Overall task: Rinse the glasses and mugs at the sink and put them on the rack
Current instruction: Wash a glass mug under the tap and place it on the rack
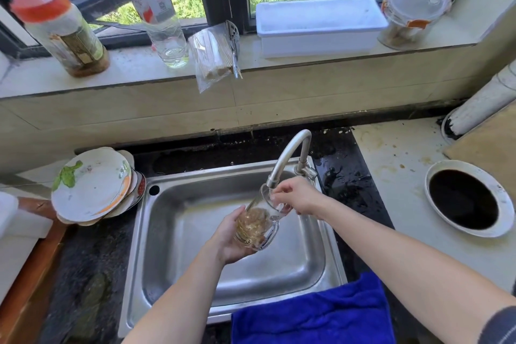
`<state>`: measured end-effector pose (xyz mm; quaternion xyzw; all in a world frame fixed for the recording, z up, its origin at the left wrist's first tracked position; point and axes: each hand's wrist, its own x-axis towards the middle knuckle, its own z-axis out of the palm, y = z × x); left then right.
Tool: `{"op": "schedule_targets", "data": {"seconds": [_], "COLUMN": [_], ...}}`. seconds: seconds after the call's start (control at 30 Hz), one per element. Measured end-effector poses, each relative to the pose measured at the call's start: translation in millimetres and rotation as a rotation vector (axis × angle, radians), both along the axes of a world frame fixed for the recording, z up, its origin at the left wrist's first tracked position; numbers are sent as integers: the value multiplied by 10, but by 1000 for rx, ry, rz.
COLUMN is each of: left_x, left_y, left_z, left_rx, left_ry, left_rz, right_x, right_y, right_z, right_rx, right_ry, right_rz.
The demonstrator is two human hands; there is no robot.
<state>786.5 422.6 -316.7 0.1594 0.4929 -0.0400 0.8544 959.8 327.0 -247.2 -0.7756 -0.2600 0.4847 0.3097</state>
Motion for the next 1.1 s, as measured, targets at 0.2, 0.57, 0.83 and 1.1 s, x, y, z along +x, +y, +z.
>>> {"op": "schedule_targets", "data": {"seconds": [0.2,0.57,0.83,1.1], "left_x": [-75,-118,-9,48], "left_y": [-72,14,121,206], "left_z": [98,240,457,566], "left_rx": [45,290,905,842], "left_ry": [-58,85,193,361], "left_rz": [8,-339,-537,-662], "right_x": [-36,-8,-84,-187], "right_y": [-15,-46,-159,-152], "right_z": [-6,-146,-337,-240], "right_rx": [-62,-40,-208,-126], "right_ry": [116,208,642,612], "right_rz": [-99,-138,-417,-380]}}
